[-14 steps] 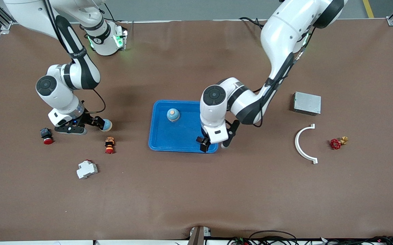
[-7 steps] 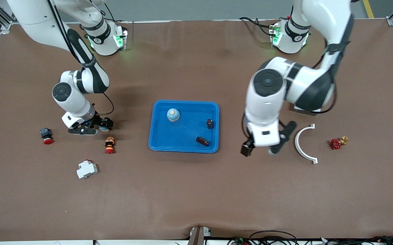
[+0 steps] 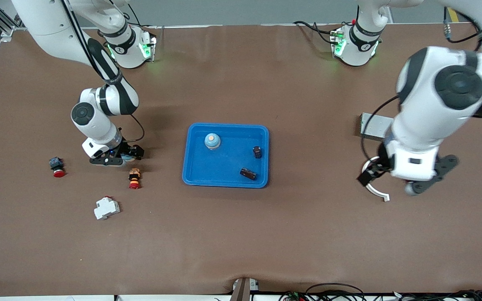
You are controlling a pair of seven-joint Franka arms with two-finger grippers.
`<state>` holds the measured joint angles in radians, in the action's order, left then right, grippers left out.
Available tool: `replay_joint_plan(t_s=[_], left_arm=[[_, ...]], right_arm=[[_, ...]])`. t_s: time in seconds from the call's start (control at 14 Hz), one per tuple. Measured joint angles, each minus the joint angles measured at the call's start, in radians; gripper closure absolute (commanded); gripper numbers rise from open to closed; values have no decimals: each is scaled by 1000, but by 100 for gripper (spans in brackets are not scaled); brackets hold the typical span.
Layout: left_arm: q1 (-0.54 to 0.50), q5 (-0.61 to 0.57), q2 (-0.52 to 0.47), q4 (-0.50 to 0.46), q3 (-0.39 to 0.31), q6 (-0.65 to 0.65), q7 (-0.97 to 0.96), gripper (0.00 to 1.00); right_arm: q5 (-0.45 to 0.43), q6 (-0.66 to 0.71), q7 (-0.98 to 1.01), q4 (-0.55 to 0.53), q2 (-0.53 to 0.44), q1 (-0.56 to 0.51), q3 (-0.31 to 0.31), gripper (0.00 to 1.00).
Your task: Place electrolytic capacitor and blue bell in tray
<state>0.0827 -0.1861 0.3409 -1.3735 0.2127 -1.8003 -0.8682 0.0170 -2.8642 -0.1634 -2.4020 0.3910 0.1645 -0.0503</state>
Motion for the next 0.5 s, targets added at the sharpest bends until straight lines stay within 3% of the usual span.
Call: replay_joint_plan(t_s=[0.5], left_arm=[[-128,44,-132,-41,-3,129,387,0]], right_arm=[[0,47,0,10,-2,0,0,0]])
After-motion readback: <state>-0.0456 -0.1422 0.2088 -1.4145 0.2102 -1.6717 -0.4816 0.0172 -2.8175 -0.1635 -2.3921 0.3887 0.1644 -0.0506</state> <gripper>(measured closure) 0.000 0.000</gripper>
